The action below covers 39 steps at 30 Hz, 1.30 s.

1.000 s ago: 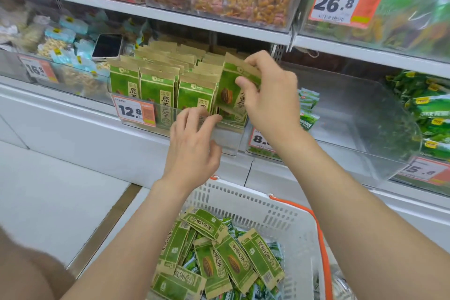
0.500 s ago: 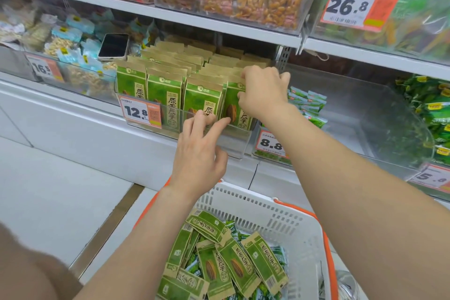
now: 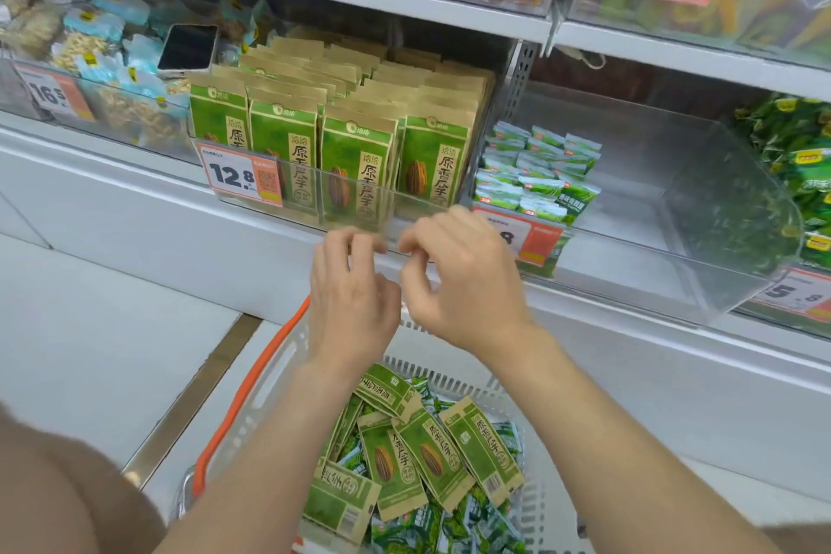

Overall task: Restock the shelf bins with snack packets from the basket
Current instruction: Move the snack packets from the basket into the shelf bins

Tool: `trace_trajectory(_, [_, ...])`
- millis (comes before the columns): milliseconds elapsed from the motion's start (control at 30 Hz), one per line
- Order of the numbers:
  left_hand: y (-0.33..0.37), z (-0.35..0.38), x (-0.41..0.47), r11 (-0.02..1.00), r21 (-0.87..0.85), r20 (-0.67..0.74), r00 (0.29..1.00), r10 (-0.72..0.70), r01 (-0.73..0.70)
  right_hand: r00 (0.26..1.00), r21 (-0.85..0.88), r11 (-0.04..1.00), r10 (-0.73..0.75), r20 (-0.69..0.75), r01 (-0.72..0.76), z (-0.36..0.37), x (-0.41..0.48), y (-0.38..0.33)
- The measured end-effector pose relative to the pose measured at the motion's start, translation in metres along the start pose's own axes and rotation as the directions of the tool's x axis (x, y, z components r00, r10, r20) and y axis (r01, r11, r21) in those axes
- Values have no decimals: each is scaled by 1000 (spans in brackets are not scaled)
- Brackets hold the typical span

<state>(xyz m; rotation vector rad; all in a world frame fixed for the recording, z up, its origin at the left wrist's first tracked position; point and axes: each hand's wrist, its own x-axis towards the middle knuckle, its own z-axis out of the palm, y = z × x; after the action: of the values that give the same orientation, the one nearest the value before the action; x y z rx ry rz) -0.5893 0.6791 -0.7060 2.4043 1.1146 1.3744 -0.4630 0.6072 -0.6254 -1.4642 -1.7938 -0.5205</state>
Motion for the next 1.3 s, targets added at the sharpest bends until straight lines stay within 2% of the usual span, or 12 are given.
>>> trace_trajectory(100, [-27,25,-31,999,50,360,932,-39,22,942,-22,987,159,296,-160,21,-54,0])
trace_trajectory(200, [-46,41,-65,977,147,580,787,-210,153,763,-152,952,304,571,-265,36,-98,8])
trace_trajectory(400, [-72,68,-128,887,373,796,397,-457,272,461,-223,909,376,804,-351,56,-163,20])
trace_trajectory(500, [-71,80,-145,832,325,885,165,-435,450,380,-249,893,394,837,-375,58,-178,27])
trace_trajectory(567, [-73,90,-149,789,284,917,86,-390,544,348,-259,872,416,840,-415,59,-185,32])
trace_trajectory(700, [-69,107,-149,726,237,897,142,-419,646,284,-276,842,436,854,-463,59,-190,42])
trace_trajectory(800, [-69,114,-151,653,186,795,278,-539,734,269,-268,832,434,860,-485,60,-191,45])
trace_trajectory(900, [-69,112,-145,757,238,650,479,-590,609,260,-264,824,434,862,-501,61,-192,46])
trace_trajectory(1067, [-59,103,-123,861,184,593,644,-483,475,286,-272,816,459,841,-509,59,-187,49])
trace_trajectory(1133, [-56,99,-115,885,134,594,679,-432,446,327,-321,775,548,770,-544,60,-182,52])
trace_trajectory(1200, [-49,91,-101,863,28,581,695,-425,504,381,-339,678,680,626,-653,60,-174,56])
trace_trajectory(1300, [-39,73,-78,788,-142,636,665,-391,599,397,-116,508,778,486,-854,55,-159,59])
